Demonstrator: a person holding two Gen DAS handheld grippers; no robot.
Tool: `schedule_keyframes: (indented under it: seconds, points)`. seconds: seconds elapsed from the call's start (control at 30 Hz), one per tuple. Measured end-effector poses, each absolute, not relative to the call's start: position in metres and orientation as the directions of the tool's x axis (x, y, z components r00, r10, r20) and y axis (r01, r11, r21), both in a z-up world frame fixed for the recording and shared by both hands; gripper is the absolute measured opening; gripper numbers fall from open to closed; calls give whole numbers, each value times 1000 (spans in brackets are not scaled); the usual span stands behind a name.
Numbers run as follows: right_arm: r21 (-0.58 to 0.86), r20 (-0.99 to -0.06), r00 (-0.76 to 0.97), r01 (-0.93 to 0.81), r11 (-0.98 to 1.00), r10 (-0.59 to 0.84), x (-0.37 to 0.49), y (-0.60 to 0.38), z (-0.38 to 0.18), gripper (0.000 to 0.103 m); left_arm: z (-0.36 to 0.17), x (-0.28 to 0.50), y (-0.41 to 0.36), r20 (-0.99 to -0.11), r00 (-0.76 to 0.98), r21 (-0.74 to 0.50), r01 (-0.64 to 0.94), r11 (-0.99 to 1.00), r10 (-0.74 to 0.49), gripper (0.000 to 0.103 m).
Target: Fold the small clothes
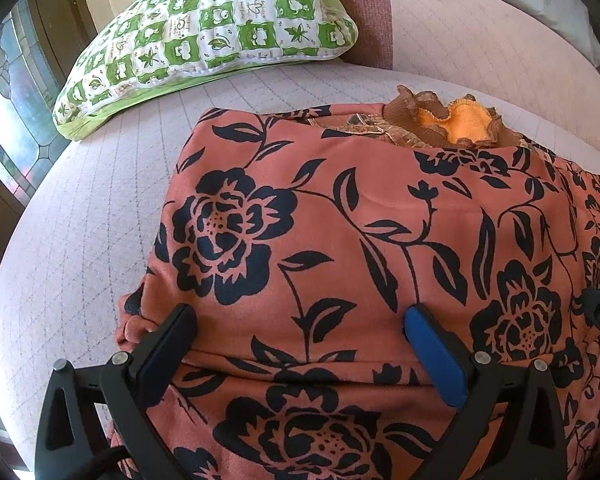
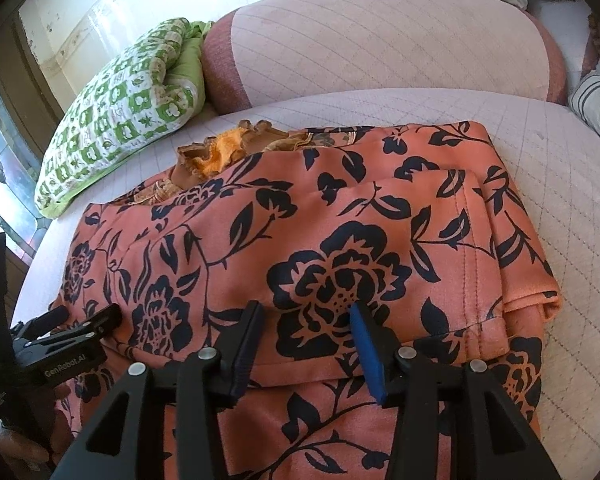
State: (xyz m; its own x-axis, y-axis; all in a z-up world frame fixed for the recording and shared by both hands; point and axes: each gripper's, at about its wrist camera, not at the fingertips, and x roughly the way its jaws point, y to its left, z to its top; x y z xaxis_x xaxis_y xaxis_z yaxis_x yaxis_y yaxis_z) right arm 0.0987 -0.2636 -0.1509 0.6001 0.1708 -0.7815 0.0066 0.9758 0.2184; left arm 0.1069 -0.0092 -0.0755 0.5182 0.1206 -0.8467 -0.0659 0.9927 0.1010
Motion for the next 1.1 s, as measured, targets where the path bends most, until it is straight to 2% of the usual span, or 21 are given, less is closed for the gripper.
schedule_keyframes:
  seconds: [0.3, 0.47, 0.6, 0.7, 0.83, 0.93, 1.1]
  points:
    - [206, -787, 592, -14, 978, 174, 98, -263, -147, 50, -68, 101, -11, -855, 504, 126, -27, 992, 122, 103]
    - [252, -761, 613, -24, 968, 213, 65, -281, -127, 51, -40, 43, 9, -810, 571, 156, -6, 988, 132, 103]
    - [228, -688, 704, -22, 973, 177, 6, -307, -97, 67, -22, -13, 54, -800, 580, 123, -90, 988, 152, 103]
    - [235, -660, 730, -26, 972, 179, -48, -334, -81, 71, -11, -57, 84, -807, 568, 109, -120, 987, 158, 103]
    - [228, -711, 680, -19, 973, 180, -96, -360, -71, 72, -1, -111, 115, -809, 564, 126, -103, 987, 163, 103]
    - [240, -749, 635, -8, 971, 190, -130, -375, -74, 72, -6, -138, 131, -843, 517, 120, -86, 989, 147, 103]
    - [231, -799, 574, 23, 973, 176, -170, -383, -93, 72, -9, -152, 149, -885, 466, -31, -77, 997, 8, 103]
